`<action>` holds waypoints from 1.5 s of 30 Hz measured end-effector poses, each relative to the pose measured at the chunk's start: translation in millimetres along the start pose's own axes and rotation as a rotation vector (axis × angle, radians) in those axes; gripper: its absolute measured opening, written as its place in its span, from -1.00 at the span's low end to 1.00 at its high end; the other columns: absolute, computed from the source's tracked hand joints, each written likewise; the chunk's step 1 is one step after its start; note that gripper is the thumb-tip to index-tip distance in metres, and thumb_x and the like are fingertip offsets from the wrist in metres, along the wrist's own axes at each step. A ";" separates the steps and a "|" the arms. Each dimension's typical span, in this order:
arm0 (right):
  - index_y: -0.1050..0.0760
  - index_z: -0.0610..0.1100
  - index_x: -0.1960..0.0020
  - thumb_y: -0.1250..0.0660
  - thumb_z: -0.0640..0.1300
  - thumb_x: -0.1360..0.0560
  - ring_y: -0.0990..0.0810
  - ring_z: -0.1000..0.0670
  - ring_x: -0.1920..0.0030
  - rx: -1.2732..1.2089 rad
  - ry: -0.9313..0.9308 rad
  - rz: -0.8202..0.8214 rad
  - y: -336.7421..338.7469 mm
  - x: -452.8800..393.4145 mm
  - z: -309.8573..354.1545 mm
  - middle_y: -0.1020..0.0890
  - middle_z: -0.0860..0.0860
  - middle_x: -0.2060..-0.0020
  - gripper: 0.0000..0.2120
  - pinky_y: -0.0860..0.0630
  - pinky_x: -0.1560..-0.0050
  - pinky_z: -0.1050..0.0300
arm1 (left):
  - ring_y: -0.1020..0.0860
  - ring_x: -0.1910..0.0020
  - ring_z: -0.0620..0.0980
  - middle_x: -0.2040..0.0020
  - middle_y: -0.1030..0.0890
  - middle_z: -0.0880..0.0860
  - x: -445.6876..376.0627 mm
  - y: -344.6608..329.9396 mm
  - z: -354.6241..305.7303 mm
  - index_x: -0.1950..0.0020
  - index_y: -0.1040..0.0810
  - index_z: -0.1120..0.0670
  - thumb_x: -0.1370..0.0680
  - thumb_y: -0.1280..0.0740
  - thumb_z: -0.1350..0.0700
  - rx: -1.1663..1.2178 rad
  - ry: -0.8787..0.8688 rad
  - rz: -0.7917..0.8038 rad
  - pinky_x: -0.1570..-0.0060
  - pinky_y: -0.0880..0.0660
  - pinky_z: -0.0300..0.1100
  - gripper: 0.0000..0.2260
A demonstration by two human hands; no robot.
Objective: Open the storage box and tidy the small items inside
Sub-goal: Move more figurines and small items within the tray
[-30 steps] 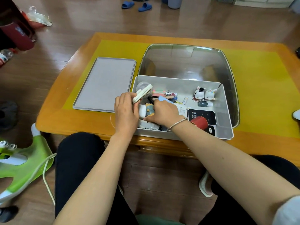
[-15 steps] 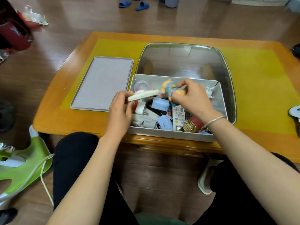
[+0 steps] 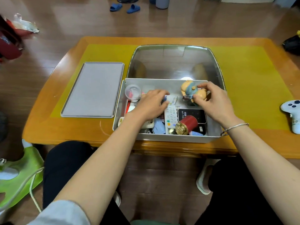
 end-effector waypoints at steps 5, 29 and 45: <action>-0.46 -0.02 -0.13 -0.34 0.03 -0.45 -0.56 -0.06 0.11 0.038 -0.022 0.002 -0.7 2.8 -6.2 -0.60 0.00 0.06 -0.72 -0.47 -0.03 -0.18 | -0.18 -0.46 0.16 -0.50 -0.24 0.09 -44.3 -55.7 -5.6 -0.48 -0.26 -0.12 -0.59 -0.03 -0.28 -0.306 -0.028 0.328 -0.39 -0.11 0.13 -0.50; -0.43 -0.07 -0.16 -0.27 0.06 -0.50 -0.44 0.08 0.13 0.078 -0.003 0.042 -22.2 8.5 -21.7 -0.58 -0.04 -0.01 -0.70 -0.32 0.16 0.17 | -0.25 -0.34 0.17 -0.33 -0.40 0.12 1.9 -21.2 21.9 -0.28 -0.50 -0.02 -0.48 -0.17 -0.24 -0.463 0.077 0.372 -0.31 -0.16 0.15 -0.53; -0.41 -0.08 -0.19 -0.25 0.03 -0.53 -0.53 -0.05 -0.01 0.098 0.002 0.043 -24.3 9.6 -20.7 -0.57 -0.04 -0.08 -0.71 -0.35 0.08 0.16 | -0.31 -0.33 0.17 -0.29 -0.45 0.15 -27.2 -65.4 -4.1 -0.36 -0.36 0.00 -0.37 -0.02 -0.55 -0.391 0.044 0.494 -0.25 -0.20 0.14 -0.20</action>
Point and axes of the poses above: each hand's wrist, its own x-axis away from the middle knuckle, its own y-axis out of the back of the hand, z = x × y, the point moved 9 cm from there along -x, towards the middle knuckle
